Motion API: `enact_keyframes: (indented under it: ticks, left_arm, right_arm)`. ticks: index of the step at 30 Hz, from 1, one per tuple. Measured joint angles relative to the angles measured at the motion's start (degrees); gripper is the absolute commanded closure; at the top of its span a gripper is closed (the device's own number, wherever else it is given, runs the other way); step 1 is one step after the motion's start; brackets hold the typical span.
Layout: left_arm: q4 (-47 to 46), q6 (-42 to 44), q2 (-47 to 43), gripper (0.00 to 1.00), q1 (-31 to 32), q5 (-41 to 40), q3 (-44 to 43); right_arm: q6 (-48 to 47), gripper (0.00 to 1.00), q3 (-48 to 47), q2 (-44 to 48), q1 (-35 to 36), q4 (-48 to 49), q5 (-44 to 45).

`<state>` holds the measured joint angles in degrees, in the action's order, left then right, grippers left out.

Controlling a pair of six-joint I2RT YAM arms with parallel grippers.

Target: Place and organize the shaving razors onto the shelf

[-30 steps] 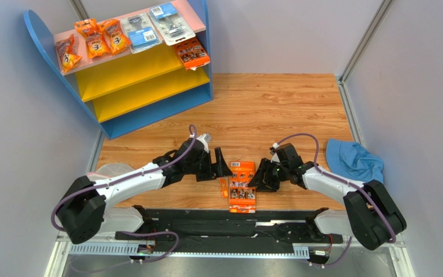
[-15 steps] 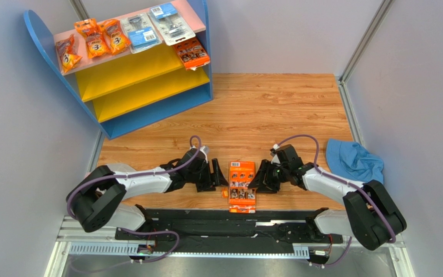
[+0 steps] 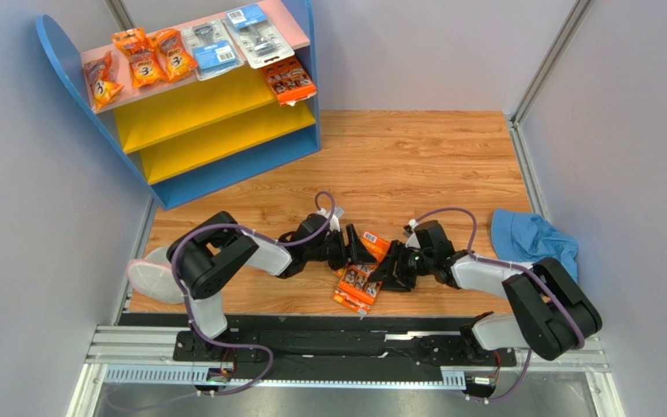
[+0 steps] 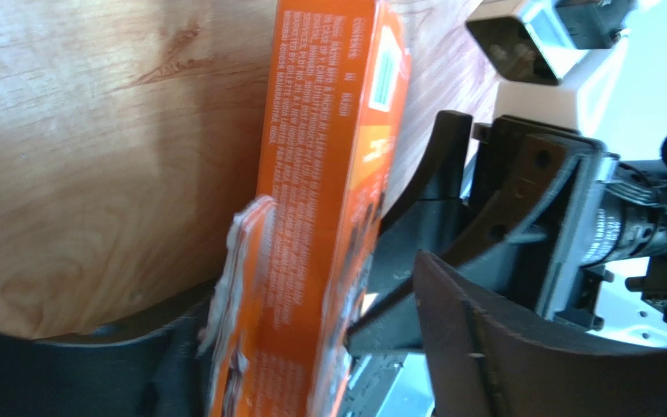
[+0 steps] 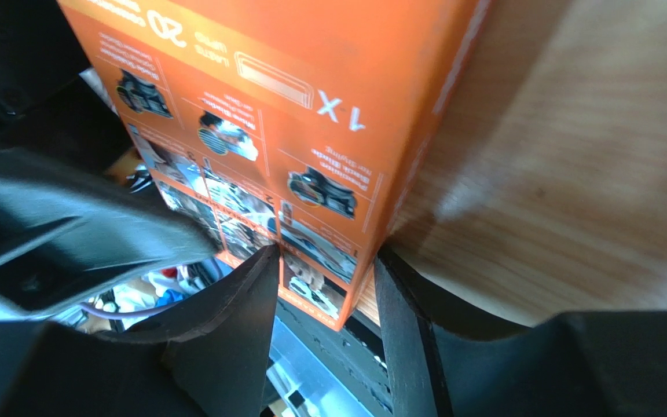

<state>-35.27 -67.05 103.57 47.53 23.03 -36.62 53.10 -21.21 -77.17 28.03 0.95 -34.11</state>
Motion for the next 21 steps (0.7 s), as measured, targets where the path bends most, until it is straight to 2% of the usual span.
enact_keyframes:
  ticks: [1,6,7,10,16,21]
  left_arm:
    - [-1.79,-0.15,0.90,0.45,0.20,0.09,0.24]
    - [-5.77,-1.18,3.04,0.75,0.22,1.16,1.51]
    - [-6.93,-0.66,3.04,0.86,0.31,1.31,1.66]
    - [-7.76,-0.15,2.97,1.00,0.52,1.42,1.70]
    - [-6.27,-0.28,1.51,1.00,1.57,1.42,1.70]
    - [1.57,0.00,-3.34,1.00,2.14,1.20,1.51]
  right_arm:
    - [0.24,0.51,0.09,-0.46,0.00,1.07,-0.50]
    - [0.90,0.51,0.74,-0.39,-0.04,2.93,-0.92]
    - [0.87,0.51,0.74,-0.20,-0.04,2.84,-0.94]
    - [0.44,0.51,0.74,1.66,0.07,1.51,0.13]
    - [-0.37,0.44,0.46,7.98,0.35,-4.07,4.31]
    - [-0.04,0.23,0.35,18.32,0.33,-7.98,6.64]
